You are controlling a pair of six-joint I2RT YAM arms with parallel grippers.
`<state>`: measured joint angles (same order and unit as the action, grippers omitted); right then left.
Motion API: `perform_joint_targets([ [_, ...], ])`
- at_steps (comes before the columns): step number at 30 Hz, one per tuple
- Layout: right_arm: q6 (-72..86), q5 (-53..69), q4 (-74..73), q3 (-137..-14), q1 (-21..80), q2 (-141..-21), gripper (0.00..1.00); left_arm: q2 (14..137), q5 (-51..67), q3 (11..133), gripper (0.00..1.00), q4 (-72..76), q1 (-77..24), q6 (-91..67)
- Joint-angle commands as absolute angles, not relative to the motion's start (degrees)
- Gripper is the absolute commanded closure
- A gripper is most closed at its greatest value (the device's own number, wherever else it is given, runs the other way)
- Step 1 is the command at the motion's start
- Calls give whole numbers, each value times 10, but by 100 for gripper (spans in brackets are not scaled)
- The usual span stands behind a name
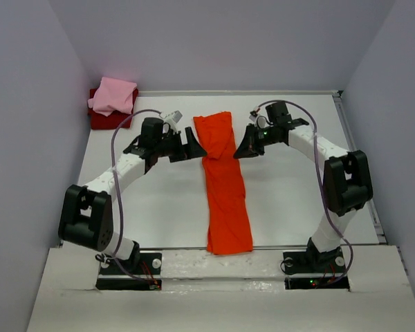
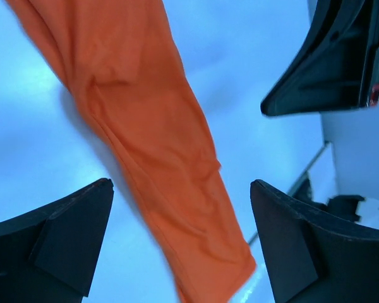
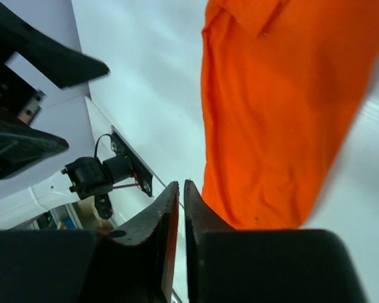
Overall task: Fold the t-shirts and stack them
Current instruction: Rotate the tshirt 90 degrees, then grab the bottom of the folded rectangular tshirt with both arms
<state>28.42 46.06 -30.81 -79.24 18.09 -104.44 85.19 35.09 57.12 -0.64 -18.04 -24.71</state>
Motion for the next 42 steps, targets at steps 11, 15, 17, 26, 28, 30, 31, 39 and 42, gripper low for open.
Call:
perform_joint_targets([
  [11, 254, 564, -346, -525, 88, -804, 46, 637, 440, 335, 1, 162, -228, -537],
  [15, 268, 583, -324, -440, 88, -753, 41, 609, 409, 292, 2, 97, -271, -557],
  [17, 259, 573, -330, -401, 88, -736, 37, 600, 391, 263, 3, 82, -314, -576],
  [26, 270, 570, -359, -254, 88, -606, 32, 525, 346, 143, 7, 80, -394, -656],
  [28, 277, 565, -359, -214, 88, -578, 30, 488, 337, 114, 7, 68, -403, -678],
  [30, 294, 576, -345, -179, 88, -558, 30, 449, 323, 91, 8, 47, -411, -690],
  [31, 297, 573, -341, -153, 88, -549, 30, 438, 317, 86, 8, 39, -415, -695],
  [39, 342, 551, -324, -108, 88, -483, 31, 449, 258, 86, 8, 34, -486, -731],
  [42, 348, 544, -309, -101, 88, -491, 32, 506, 234, 96, 9, 75, -527, -744],
])
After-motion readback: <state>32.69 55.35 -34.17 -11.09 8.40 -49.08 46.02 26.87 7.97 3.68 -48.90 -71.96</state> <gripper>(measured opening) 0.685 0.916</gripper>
